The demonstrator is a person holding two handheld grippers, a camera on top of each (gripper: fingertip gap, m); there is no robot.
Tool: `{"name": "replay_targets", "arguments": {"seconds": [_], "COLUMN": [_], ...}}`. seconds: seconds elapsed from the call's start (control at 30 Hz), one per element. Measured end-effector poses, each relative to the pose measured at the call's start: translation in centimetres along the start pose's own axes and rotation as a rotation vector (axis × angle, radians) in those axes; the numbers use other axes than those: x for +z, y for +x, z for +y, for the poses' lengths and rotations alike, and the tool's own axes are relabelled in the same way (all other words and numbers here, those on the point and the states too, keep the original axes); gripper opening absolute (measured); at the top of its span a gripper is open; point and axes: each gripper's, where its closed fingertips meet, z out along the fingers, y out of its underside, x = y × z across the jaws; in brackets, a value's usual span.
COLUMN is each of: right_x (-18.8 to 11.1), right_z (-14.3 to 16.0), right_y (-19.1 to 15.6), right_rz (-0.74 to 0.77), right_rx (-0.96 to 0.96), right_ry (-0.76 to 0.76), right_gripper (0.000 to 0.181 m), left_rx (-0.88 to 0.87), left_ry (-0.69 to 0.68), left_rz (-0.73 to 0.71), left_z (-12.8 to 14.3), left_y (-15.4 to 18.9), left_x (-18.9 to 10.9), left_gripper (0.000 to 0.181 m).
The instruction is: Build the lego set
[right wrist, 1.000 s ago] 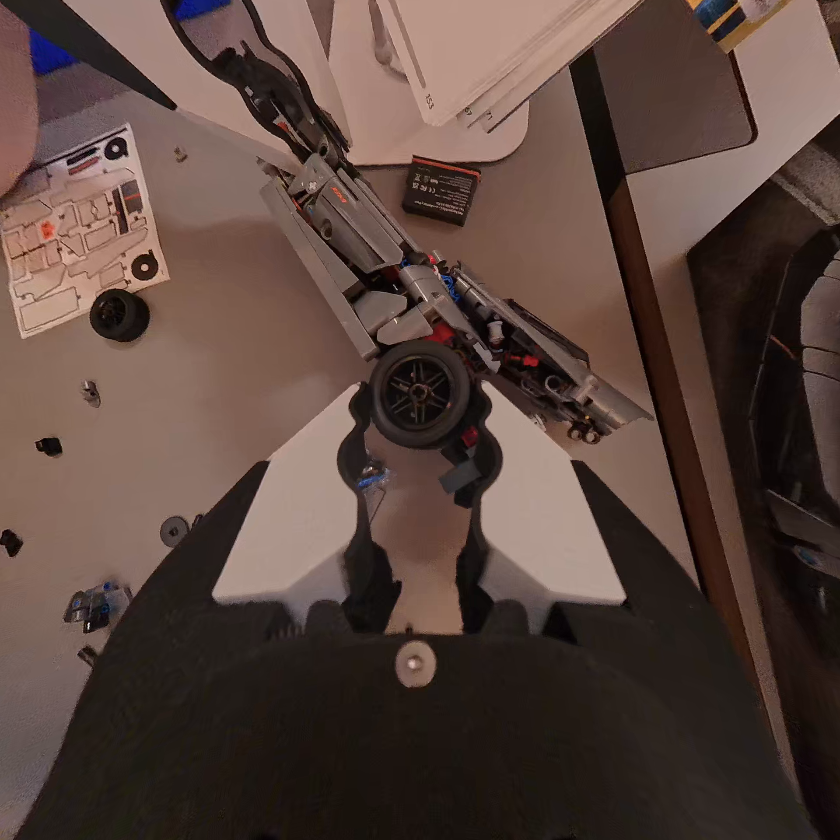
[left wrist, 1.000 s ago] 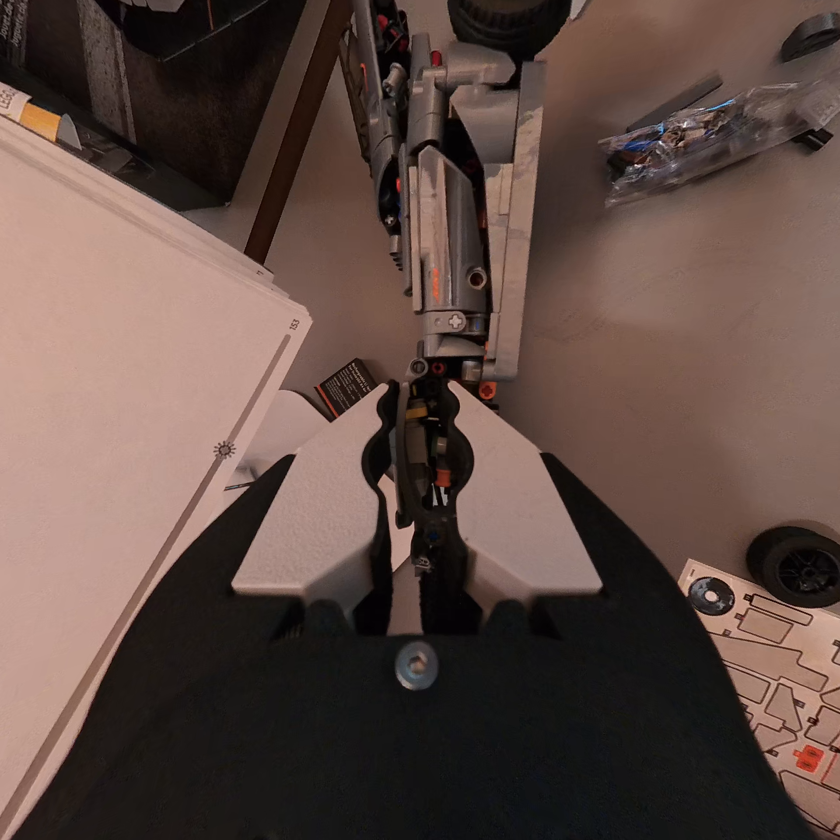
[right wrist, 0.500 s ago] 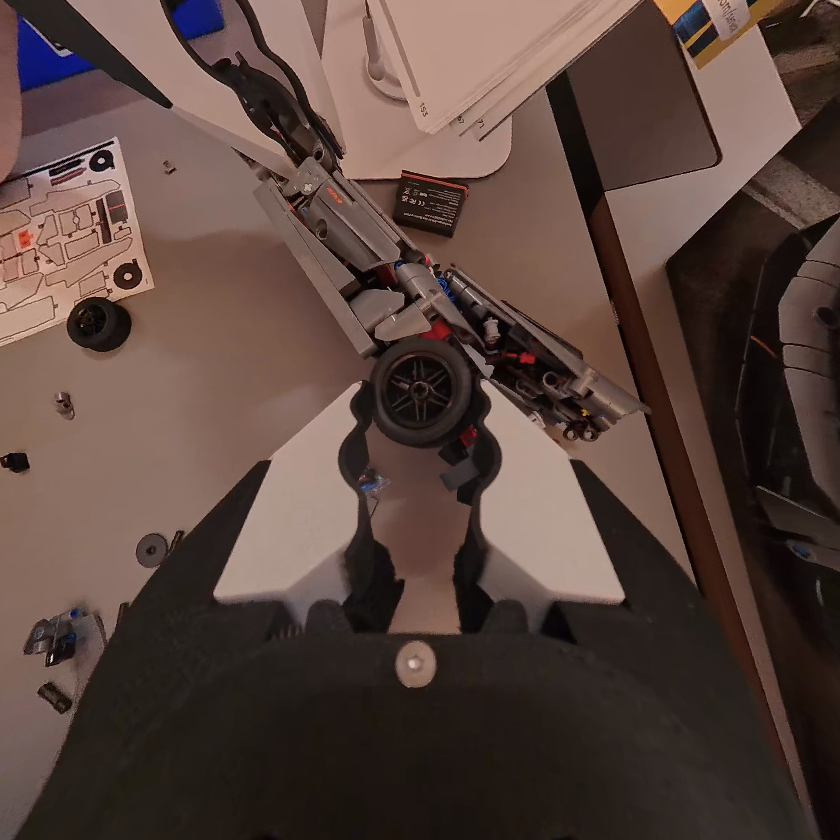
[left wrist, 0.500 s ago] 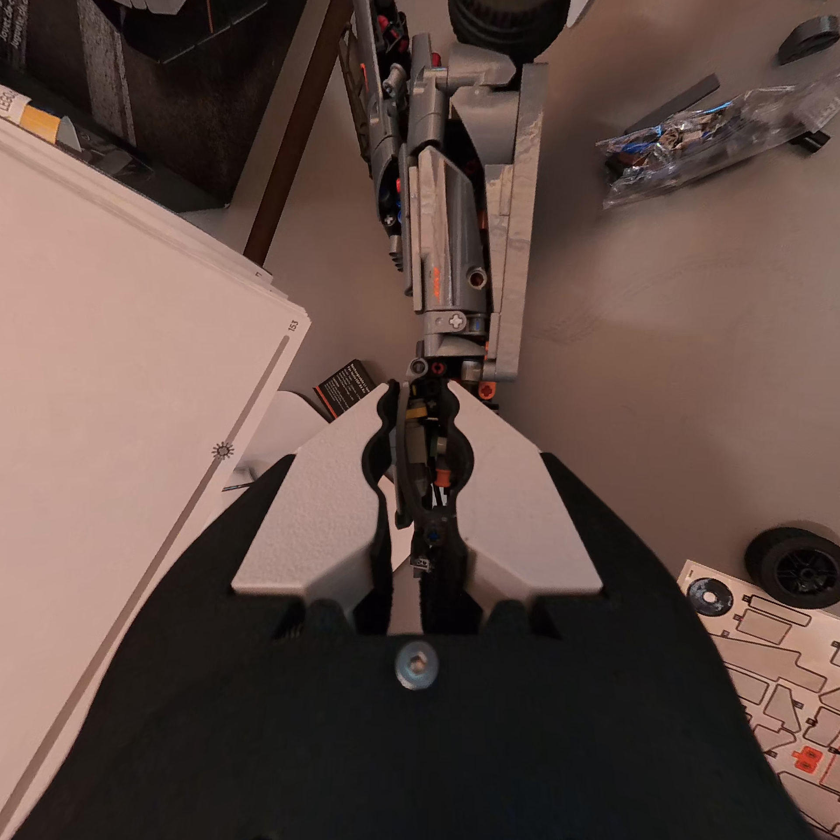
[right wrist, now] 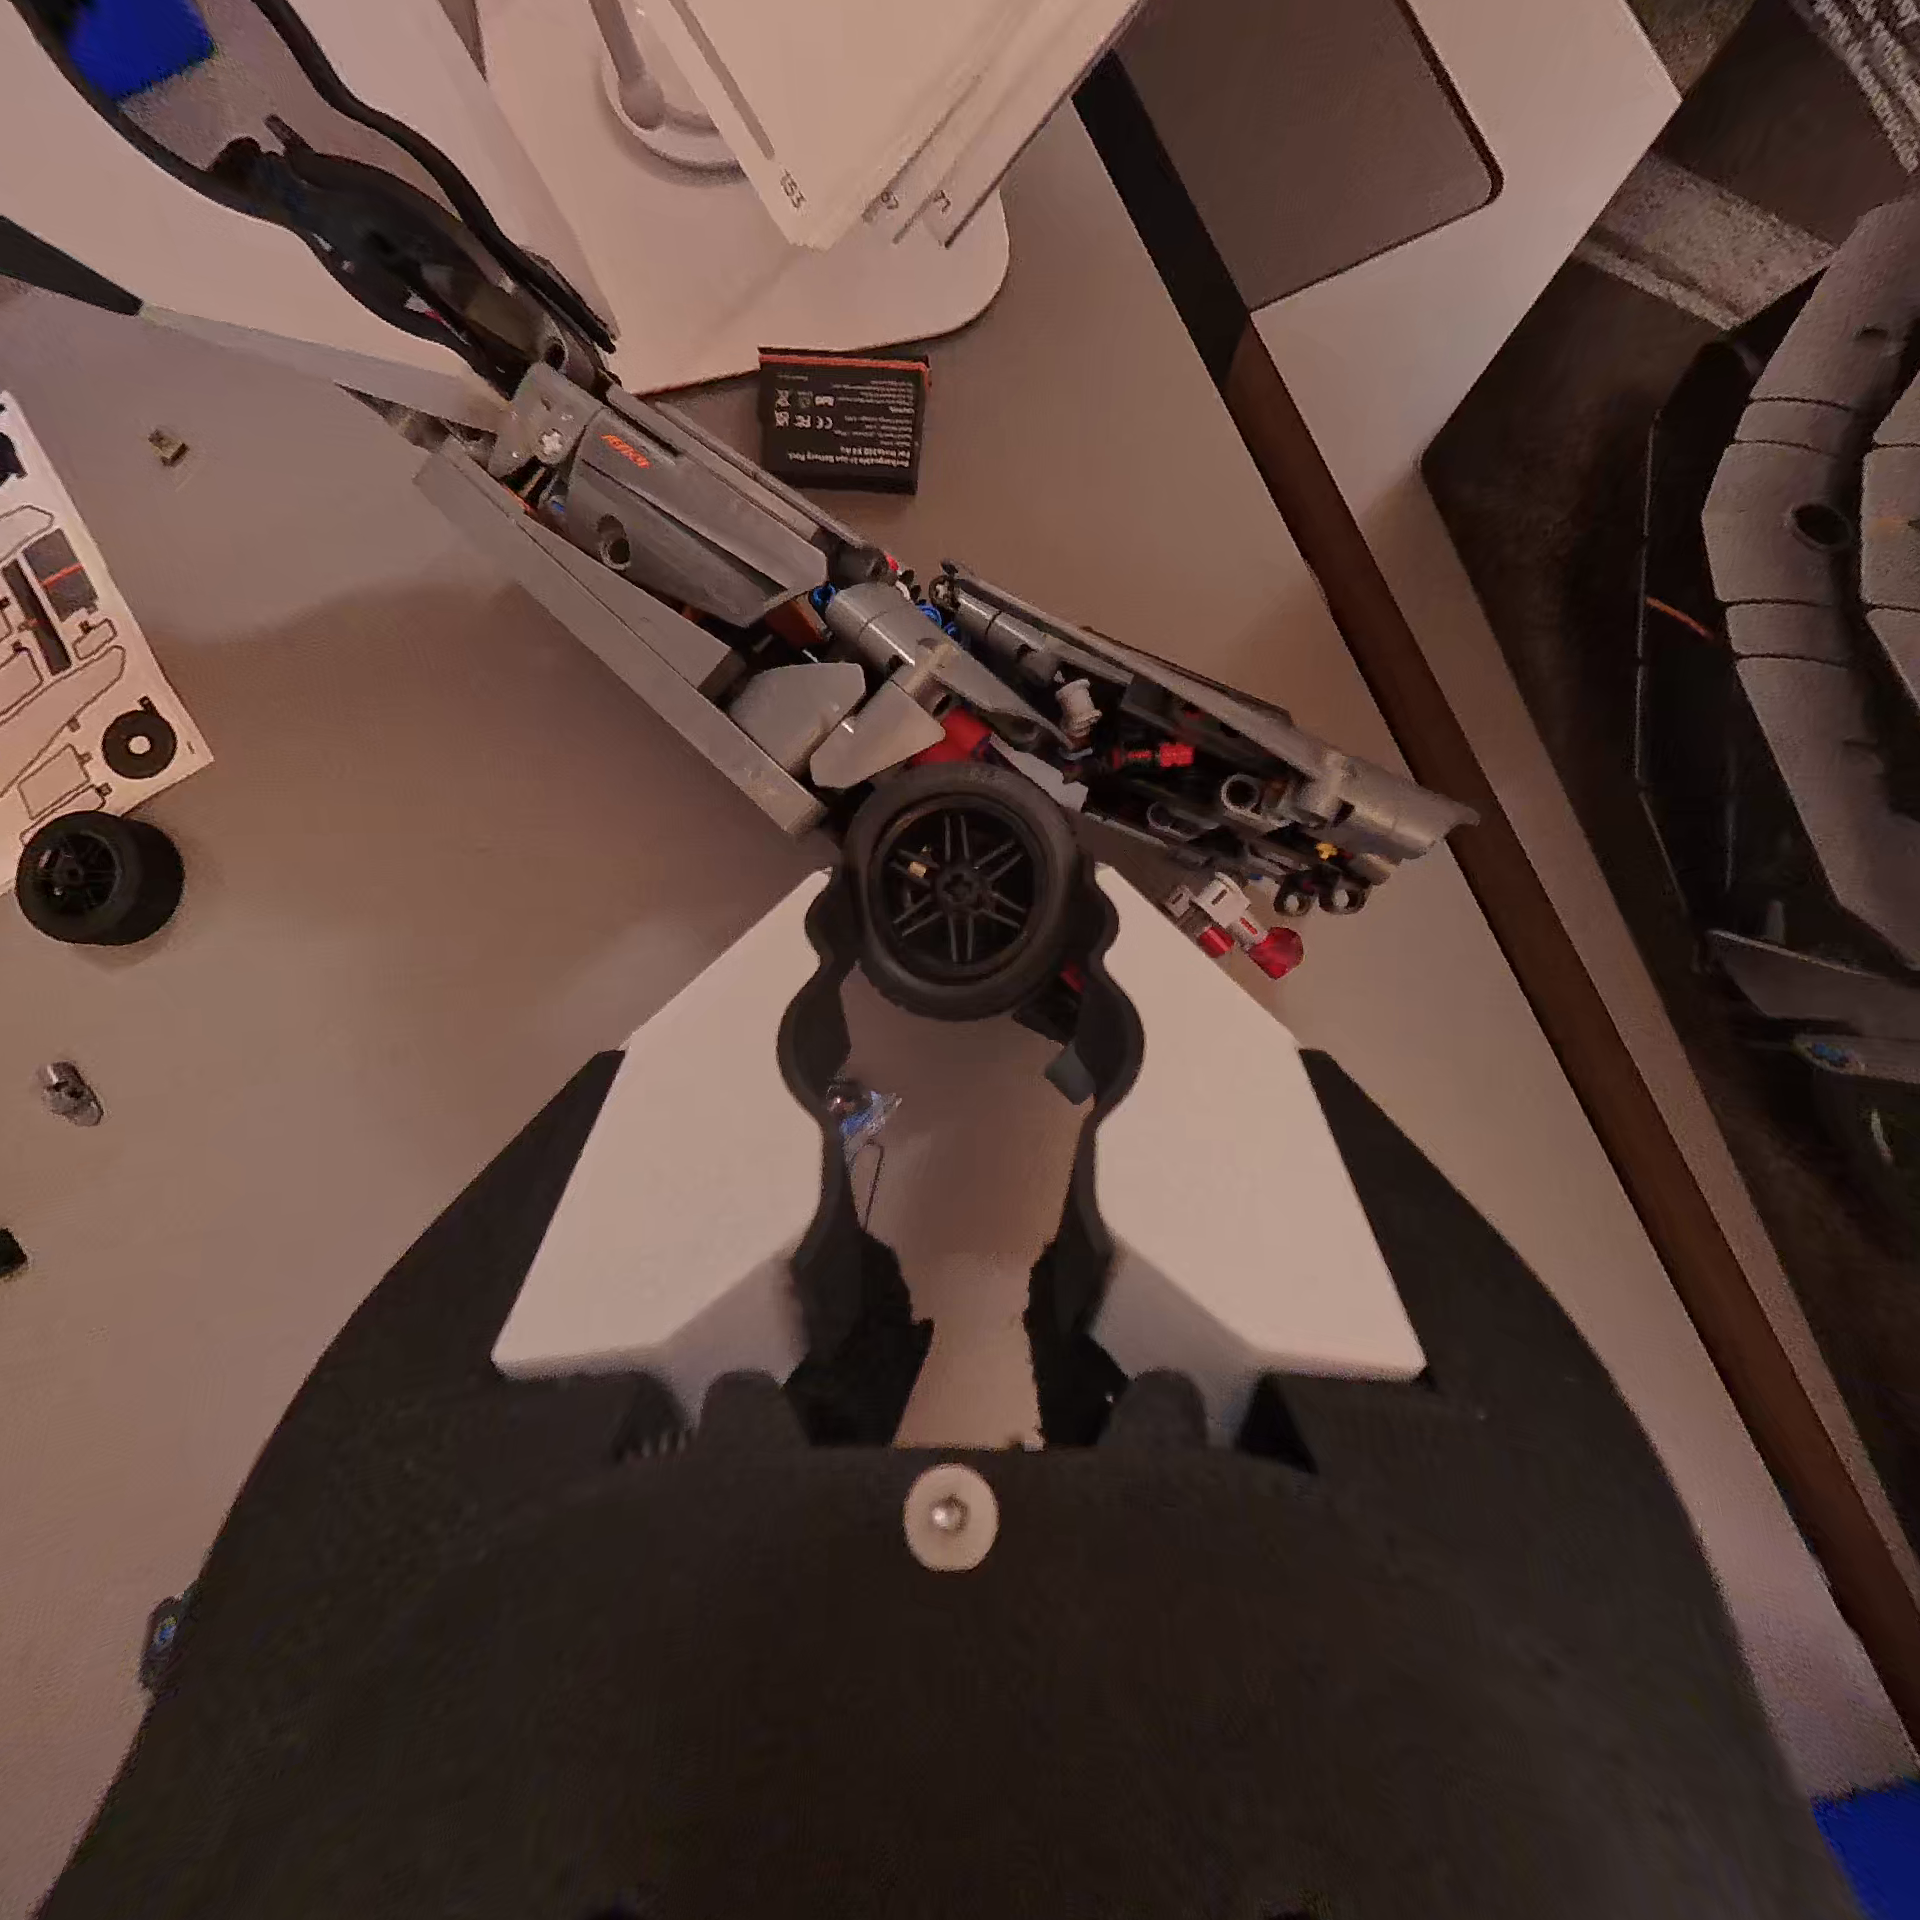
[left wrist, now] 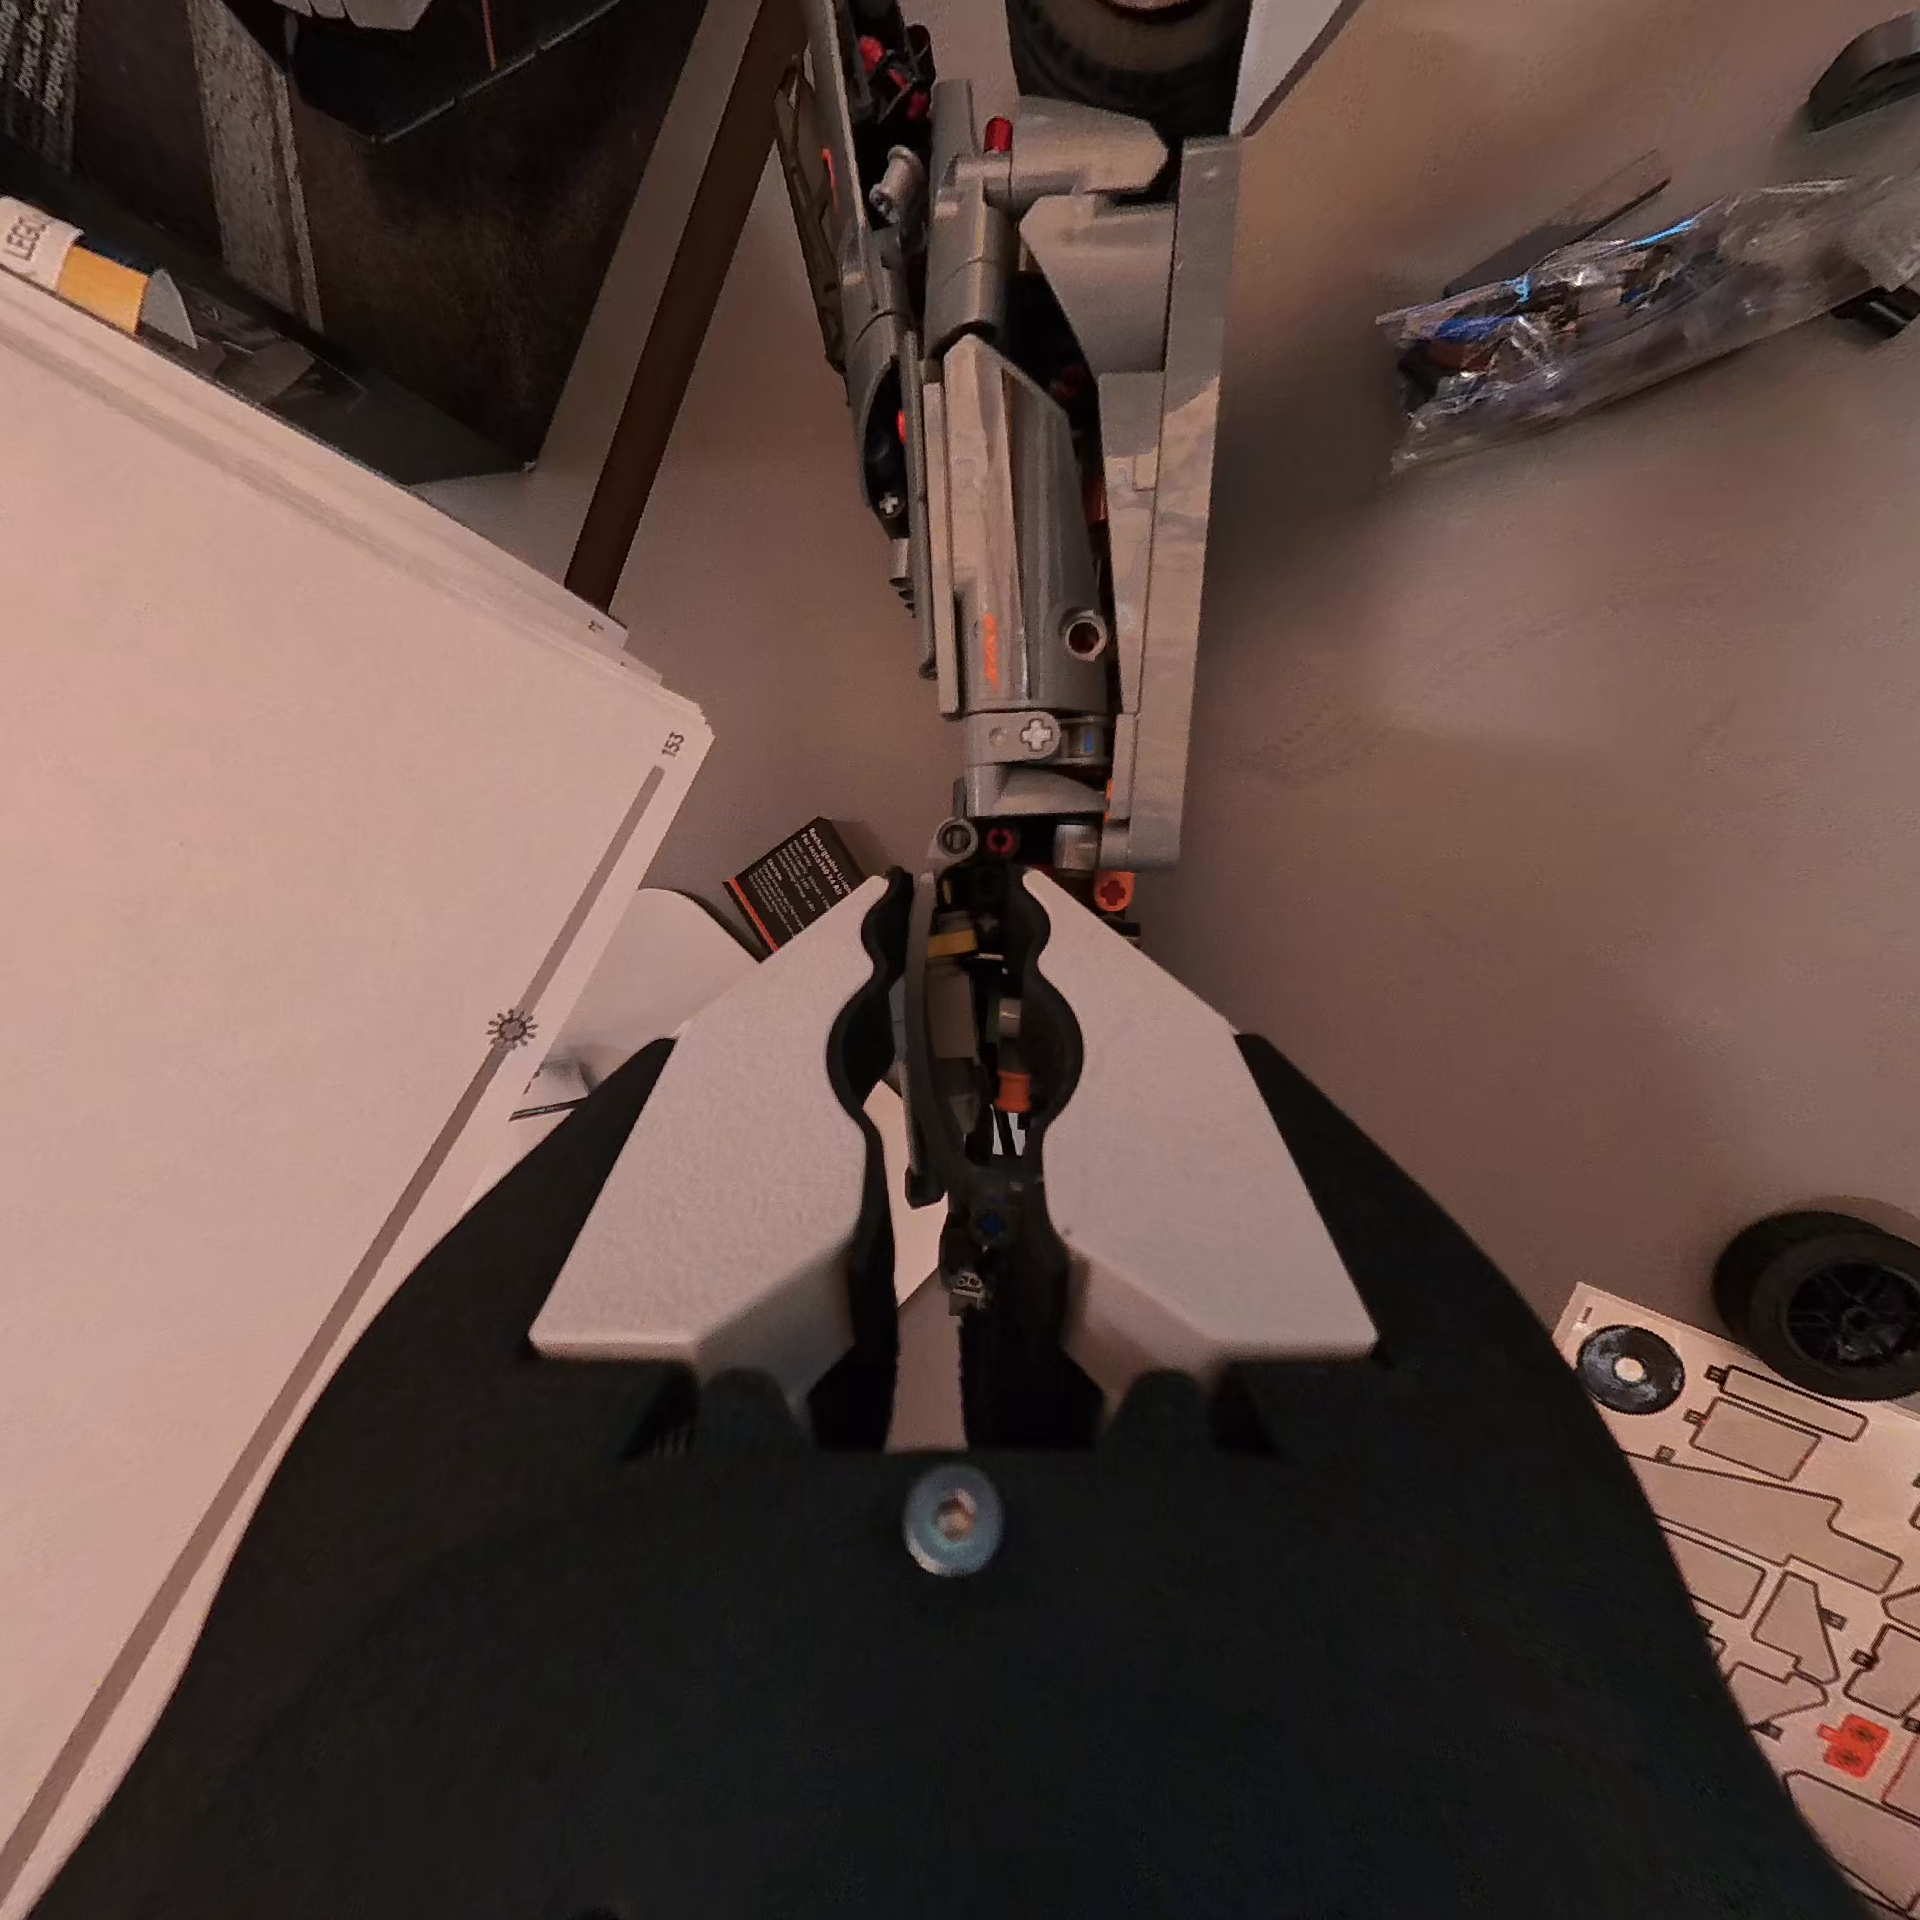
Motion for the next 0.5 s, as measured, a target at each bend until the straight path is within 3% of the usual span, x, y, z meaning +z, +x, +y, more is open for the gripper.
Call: {"name": "replay_targets", "arguments": {"seconds": [0.27, 0.5], "right_x": [0.5, -2.1], "right_z": [0.2, -1.1], "right_y": [0.4, 0.0], "right_rz": [0.053, 0.033], "right_rx": [0.018, 0.011], "right_ry": [-0.065, 0.042], "right_gripper": [0.041, 0.046], "left_rx": [-0.002, -0.001], "left_ry": [-0.005, 0.0], "left_rz": [-0.011, 0.0], "left_z": [0.0, 0.0], "left_y": [-0.1, -0.1], "left_x": [0.0, 0.0], "left_gripper": [0.016, 0.016]}}
